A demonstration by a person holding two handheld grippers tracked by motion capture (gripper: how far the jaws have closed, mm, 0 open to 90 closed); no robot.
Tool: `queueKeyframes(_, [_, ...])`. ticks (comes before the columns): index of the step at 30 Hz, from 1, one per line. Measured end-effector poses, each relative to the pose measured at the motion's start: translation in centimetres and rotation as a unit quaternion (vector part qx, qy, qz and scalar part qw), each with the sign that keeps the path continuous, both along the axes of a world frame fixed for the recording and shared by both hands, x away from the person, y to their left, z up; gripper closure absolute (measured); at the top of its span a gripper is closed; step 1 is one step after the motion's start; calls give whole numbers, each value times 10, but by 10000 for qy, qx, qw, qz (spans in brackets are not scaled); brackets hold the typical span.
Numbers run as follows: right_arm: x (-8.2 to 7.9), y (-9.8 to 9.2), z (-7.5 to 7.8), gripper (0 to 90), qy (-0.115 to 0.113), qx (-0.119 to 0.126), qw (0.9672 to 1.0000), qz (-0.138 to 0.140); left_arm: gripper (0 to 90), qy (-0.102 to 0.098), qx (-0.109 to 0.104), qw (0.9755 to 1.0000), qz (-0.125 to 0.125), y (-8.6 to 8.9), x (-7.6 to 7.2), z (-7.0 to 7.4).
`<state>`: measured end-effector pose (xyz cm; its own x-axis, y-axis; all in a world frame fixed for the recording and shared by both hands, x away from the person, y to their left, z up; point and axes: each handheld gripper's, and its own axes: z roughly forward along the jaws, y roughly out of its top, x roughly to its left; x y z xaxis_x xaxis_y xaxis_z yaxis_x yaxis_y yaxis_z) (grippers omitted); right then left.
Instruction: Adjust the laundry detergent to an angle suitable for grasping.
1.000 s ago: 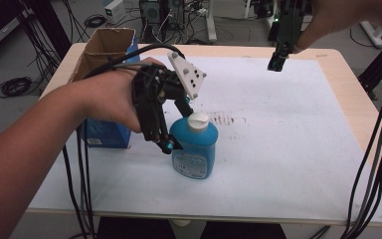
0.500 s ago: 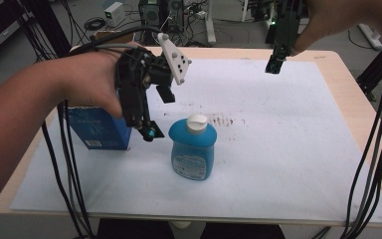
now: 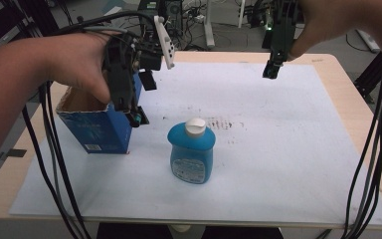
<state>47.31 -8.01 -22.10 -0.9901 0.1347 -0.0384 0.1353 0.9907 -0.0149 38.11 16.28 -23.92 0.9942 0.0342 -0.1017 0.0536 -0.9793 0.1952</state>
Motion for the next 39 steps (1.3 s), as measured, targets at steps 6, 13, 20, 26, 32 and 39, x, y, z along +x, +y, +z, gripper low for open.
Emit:
queueKeyframes(6, [-2,1,0,18,-18,-24,9999,100,17,43,236,9997,102,-1,4,5])
queueKeyframes(13, [-3,1,0,18,-11,-17,10000,89,17,27,325,9995,14,-3,8,12])
queueKeyframes(20, [-4,0,-1,18,-29,14,10000,54,18,-82,349,9993,-43,-5,10,19])
queueKeyframes(26, [-7,0,-3,18,-16,11,10000,73,18,-31,426,9991,-17,-6,14,19])
queueKeyframes(32, [-8,-1,-3,18,-15,-10,10000,53,18,-62,396,9991,-97,-9,17,21])
queueKeyframes(39, [-8,-4,0,18,-28,52,10000,-1,18,-94,465,9988,-128,-9,19,23])
